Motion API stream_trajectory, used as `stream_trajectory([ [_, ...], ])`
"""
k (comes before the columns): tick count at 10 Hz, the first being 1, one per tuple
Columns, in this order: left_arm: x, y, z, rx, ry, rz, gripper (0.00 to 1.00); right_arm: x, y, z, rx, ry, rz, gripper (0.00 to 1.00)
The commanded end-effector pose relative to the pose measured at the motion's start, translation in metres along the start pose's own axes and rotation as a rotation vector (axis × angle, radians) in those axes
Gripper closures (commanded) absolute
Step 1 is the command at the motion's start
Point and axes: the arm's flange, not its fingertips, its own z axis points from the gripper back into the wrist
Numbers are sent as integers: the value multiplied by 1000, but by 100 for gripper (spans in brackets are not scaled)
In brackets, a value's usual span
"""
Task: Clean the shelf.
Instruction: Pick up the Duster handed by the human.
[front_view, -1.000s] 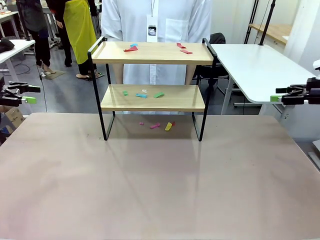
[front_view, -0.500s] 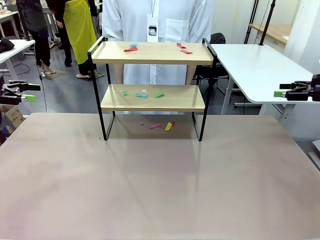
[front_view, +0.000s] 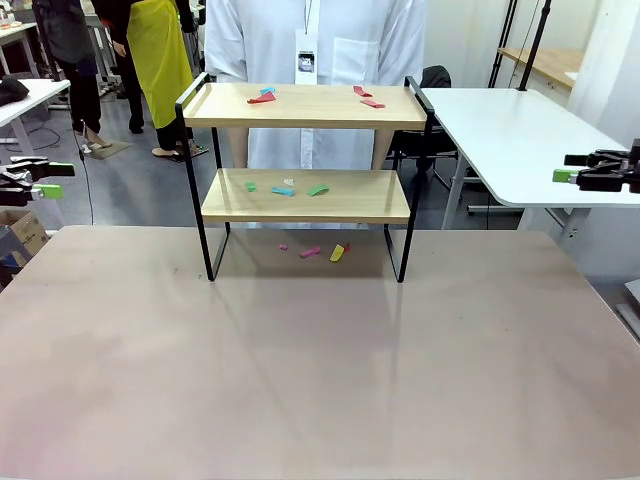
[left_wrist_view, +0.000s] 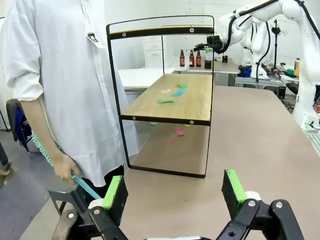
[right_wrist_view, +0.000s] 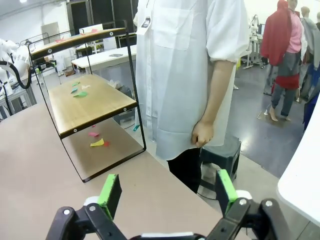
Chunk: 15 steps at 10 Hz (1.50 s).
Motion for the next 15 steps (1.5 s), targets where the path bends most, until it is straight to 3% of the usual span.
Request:
stream_trajectory([
  [1,3,1,2,4,-44,-22,0,-3,2,-4,-11,-46,34,0],
  [15,4,-1,5,0,-28,-5,0,-1,0,-2,-4,-14,2,0],
])
